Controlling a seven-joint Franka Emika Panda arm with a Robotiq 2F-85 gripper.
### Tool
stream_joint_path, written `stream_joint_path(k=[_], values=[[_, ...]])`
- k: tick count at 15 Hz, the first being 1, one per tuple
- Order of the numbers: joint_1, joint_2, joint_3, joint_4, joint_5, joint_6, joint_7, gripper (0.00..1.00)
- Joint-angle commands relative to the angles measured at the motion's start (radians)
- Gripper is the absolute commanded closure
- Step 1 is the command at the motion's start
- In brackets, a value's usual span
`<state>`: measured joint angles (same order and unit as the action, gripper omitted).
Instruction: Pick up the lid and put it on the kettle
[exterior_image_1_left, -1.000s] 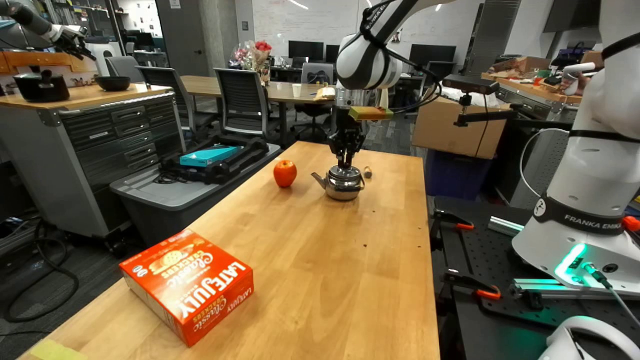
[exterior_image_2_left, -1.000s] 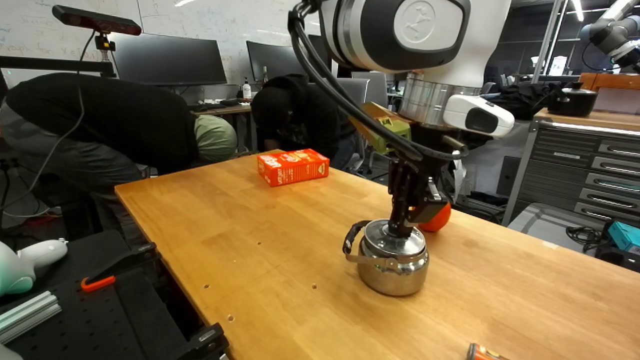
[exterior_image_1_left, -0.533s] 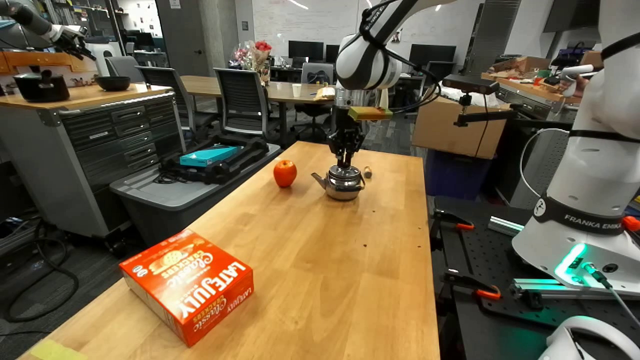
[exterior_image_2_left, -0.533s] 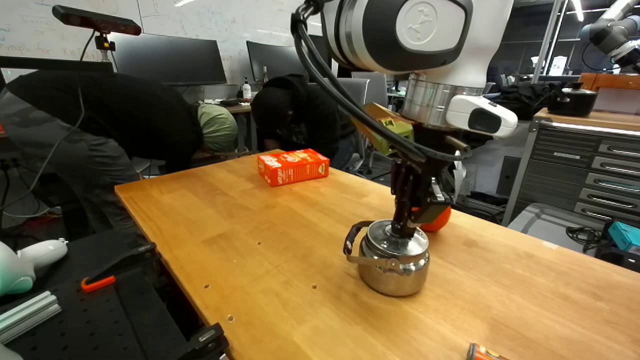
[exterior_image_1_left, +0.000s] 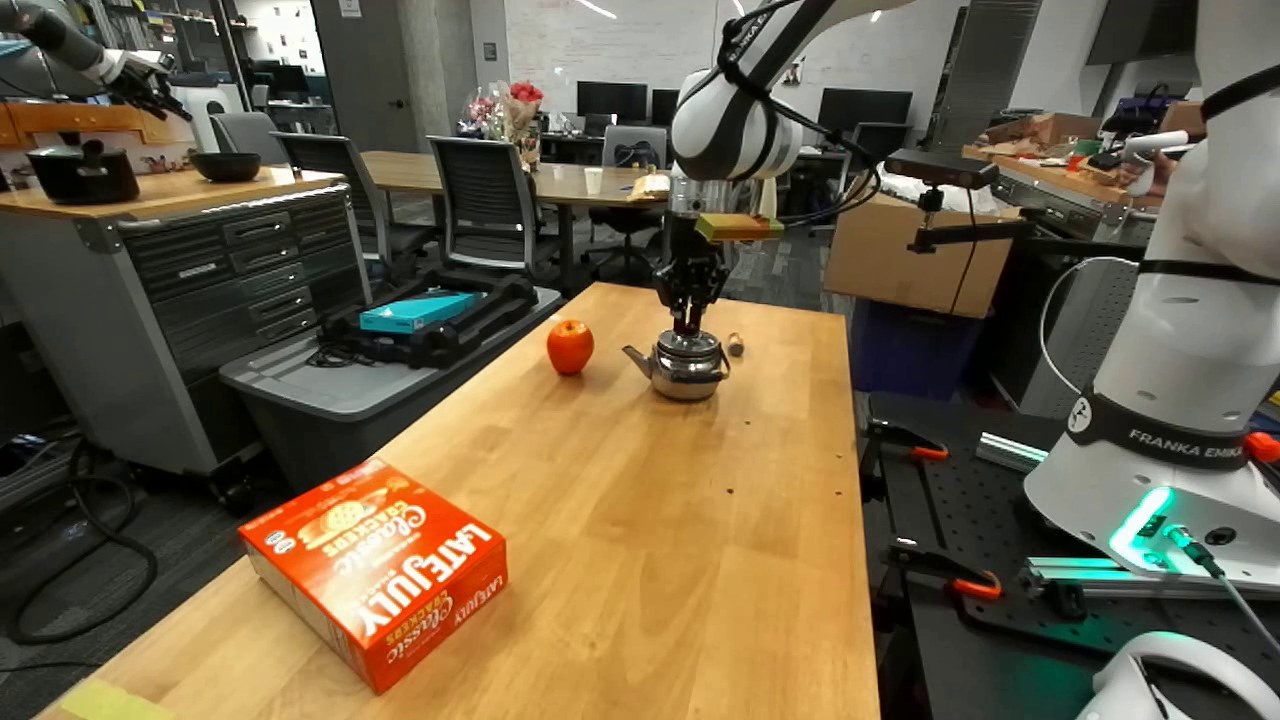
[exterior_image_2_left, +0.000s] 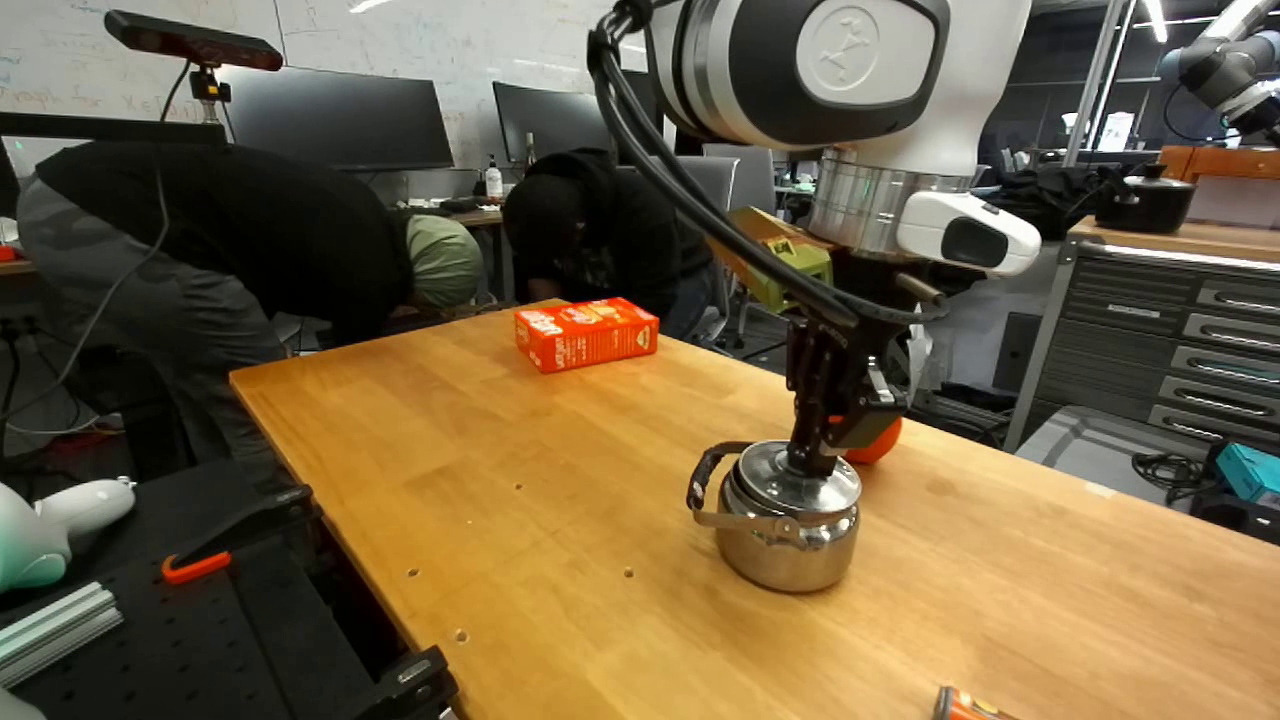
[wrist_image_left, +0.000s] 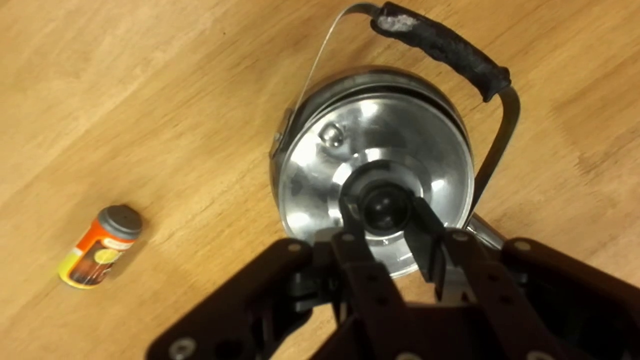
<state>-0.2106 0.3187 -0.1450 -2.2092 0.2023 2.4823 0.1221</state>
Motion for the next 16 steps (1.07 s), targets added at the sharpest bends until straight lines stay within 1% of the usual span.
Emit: stream_joint_path(k=[1,16], values=[[-0.002,0.022,0.004,0.015,0.02,0.017,-0.022,0.93],[0.014,-0.012,0.013,-0.019,0.012,0.044,-0.023,0.93]])
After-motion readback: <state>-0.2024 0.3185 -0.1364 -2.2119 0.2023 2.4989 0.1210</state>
